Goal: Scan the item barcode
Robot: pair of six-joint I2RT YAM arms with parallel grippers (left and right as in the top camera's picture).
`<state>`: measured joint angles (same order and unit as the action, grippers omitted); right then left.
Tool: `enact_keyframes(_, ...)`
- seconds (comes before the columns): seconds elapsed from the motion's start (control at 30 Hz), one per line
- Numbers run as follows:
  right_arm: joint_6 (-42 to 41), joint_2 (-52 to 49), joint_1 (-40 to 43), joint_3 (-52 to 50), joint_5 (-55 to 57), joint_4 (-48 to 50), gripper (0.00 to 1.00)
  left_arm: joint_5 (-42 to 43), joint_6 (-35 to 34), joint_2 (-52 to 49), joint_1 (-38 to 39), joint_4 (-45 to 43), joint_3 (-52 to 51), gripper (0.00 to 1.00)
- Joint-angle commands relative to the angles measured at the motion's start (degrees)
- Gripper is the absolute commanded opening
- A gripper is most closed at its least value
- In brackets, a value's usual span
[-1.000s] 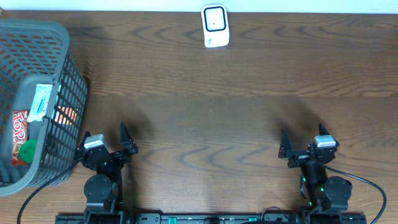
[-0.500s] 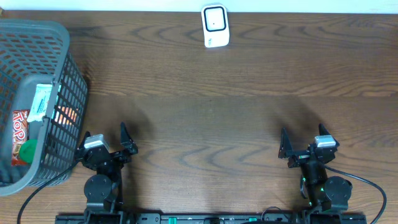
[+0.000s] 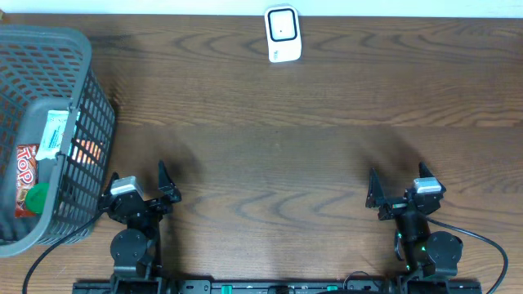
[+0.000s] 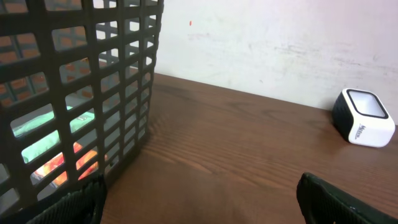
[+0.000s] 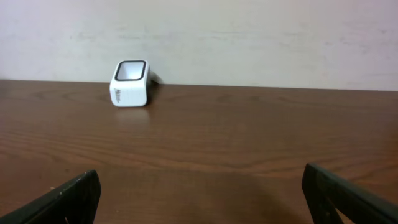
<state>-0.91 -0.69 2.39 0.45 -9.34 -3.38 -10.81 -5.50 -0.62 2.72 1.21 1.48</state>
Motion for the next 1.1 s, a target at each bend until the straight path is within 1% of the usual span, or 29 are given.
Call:
enact_keyframes(0.0, -0.8, 0.3, -0.3, -0.1, 0.1, -0.2, 0.99, -0.1, 0.5, 0.3, -0.3, 1.9, -1.2, 0.98)
enact_keyframes(1.07, -0.8, 0.3, -0.3, -0.1, 0.1, -0.2, 0.99, -0.8, 0.6, 0.3, -0.3, 1.7, -1.2, 0.98)
